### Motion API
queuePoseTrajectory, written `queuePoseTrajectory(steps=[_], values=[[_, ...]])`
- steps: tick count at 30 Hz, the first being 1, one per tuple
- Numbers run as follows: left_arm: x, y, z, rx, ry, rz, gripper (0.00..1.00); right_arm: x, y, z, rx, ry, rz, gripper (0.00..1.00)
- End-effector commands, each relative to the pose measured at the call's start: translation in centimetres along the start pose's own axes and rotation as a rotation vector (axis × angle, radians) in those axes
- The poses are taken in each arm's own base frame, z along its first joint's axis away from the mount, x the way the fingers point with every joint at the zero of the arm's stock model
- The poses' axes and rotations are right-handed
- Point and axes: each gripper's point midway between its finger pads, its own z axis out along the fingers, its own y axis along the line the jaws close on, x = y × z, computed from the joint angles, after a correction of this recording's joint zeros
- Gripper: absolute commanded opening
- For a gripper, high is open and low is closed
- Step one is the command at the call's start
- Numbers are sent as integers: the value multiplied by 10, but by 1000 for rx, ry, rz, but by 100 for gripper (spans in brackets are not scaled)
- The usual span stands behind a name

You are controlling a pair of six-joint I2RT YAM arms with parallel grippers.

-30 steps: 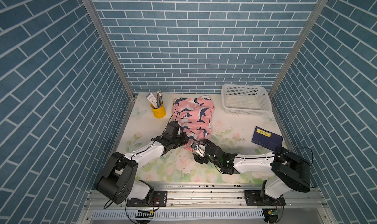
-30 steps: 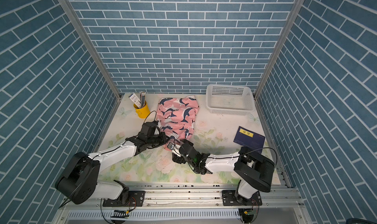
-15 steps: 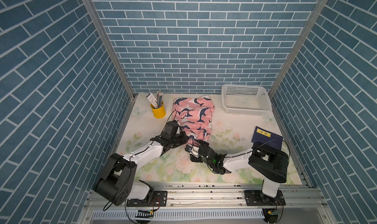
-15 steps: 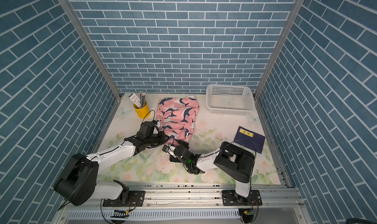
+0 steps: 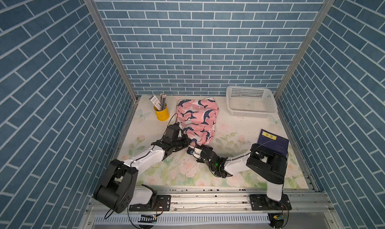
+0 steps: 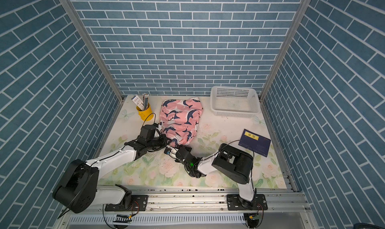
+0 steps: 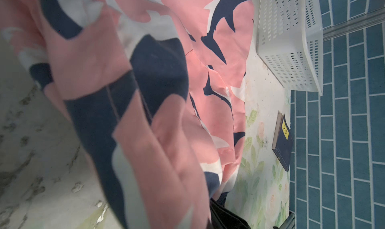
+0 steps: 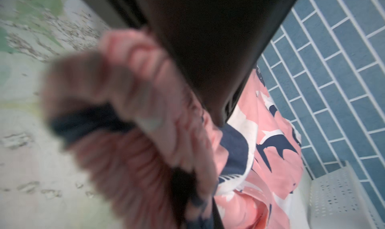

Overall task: Roll up the shorts
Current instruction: Roll the shorts at the center of the board.

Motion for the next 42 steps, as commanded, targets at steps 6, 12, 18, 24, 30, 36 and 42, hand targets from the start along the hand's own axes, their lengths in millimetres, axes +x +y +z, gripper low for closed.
queuePoseTrajectory(steps=[6,12,18,24,30,36,42], values=[[-15,21,-29,-122,-128,42,64,5,32,-15,-326,121,-54,0],[-32,35,-71,-229,-296,46,71,-8,57,-22,-588,174,-23,0],[-18,52,-96,-236,-365,-8,76,-22,64,-19,-784,226,87,0],[-3,70,-112,-224,-419,-76,70,-27,69,-9,-903,280,168,0],[14,78,-110,-162,-411,-126,63,-41,71,-2,-1086,317,318,0],[27,83,-92,-83,-389,-149,74,-40,81,9,-1214,390,439,0],[17,78,-80,-24,-437,-147,81,-38,82,12,-1299,401,556,0]])
